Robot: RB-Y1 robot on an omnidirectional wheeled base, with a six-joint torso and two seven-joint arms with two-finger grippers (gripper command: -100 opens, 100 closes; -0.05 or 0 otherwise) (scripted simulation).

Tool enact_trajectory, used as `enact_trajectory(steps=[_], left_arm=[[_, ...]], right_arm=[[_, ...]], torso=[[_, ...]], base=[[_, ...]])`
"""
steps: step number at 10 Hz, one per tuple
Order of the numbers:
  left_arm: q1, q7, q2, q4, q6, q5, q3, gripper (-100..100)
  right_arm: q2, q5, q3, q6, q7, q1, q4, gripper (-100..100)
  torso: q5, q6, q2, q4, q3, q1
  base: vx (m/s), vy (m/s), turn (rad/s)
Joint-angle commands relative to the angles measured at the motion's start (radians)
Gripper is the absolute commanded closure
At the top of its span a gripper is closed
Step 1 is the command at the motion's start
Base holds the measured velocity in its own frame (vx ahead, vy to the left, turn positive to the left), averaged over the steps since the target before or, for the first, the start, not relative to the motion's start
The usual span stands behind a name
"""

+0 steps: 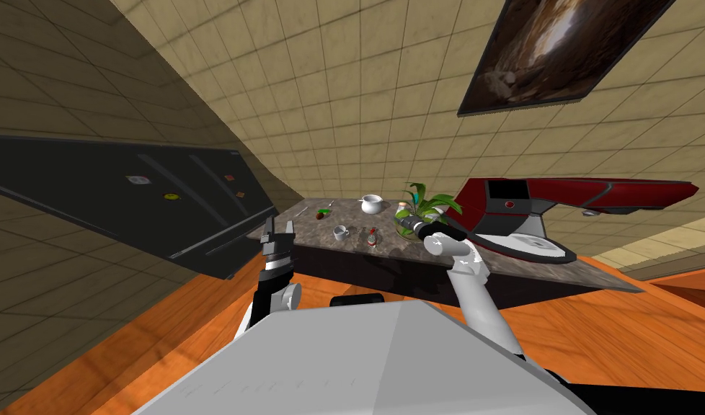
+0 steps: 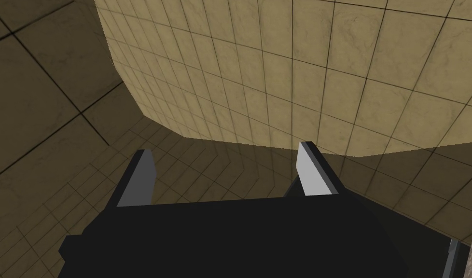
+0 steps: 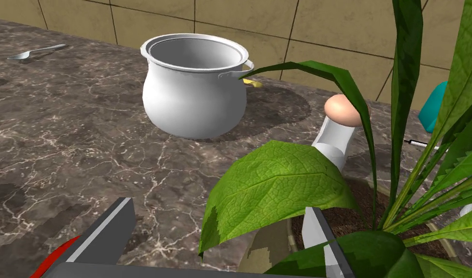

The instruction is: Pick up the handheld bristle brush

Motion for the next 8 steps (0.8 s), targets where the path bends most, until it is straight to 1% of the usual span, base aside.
enact_trajectory(steps=[1,2,3,4,5,6,7,8], left_arm=[[0.000,0.000,0.000,0.000,0.000,0.000,0.000,0],[0.000,0.000,0.000,0.000,0.000,0.000,0.000,0],[0.000,0.000,0.000,0.000,0.000,0.000,0.000,0],[0.000,0.000,0.000,0.000,0.000,0.000,0.000,0],[0.000,0.000,0.000,0.000,0.000,0.000,0.000,0],[0.000,0.000,0.000,0.000,0.000,0.000,0.000,0],[0.000,0.000,0.000,0.000,0.000,0.000,0.000,0],[0.000,0.000,0.000,0.000,0.000,0.000,0.000,0]], right_arm=[[-0.004,-0.012,0.003,0.034,-0.050,-0.005,0.002,-100],[-0.012,-0.035,0.010,0.072,-0.079,-0.016,0.007,-100],[-0.012,-0.035,0.010,0.087,-0.107,-0.016,0.007,-100],[-0.012,-0.035,0.010,0.087,-0.118,-0.016,0.007,-100],[-0.021,-0.058,0.019,0.136,-0.158,-0.024,0.011,-100],[-0.021,-0.058,0.019,0.138,-0.183,-0.024,0.011,-100],[-0.028,-0.079,0.029,0.178,-0.212,-0.032,0.016,-100],[-0.028,-0.079,0.029,0.187,-0.241,-0.032,0.016,-100]], torso=[[0.000,0.000,0.000,0.000,0.000,0.000],[0.000,0.000,0.000,0.000,0.000,0.000],[0.000,0.000,0.000,0.000,0.000,0.001],[0.000,0.000,0.000,0.000,0.000,0.001],[0.000,0.000,0.000,0.000,0.000,0.000],[0.000,0.000,0.000,0.000,0.000,0.000],[0.000,0.000,0.000,0.000,0.000,0.000],[0.000,0.000,0.000,0.000,0.000,0.001]], base=[[0.016,0.021,0.000],[0.020,0.031,0.000],[0.018,0.029,-0.001],[0.010,0.014,0.000],[0.017,0.020,0.001],[0.013,0.024,0.001],[0.019,0.028,0.002],[0.020,0.021,0.001]])
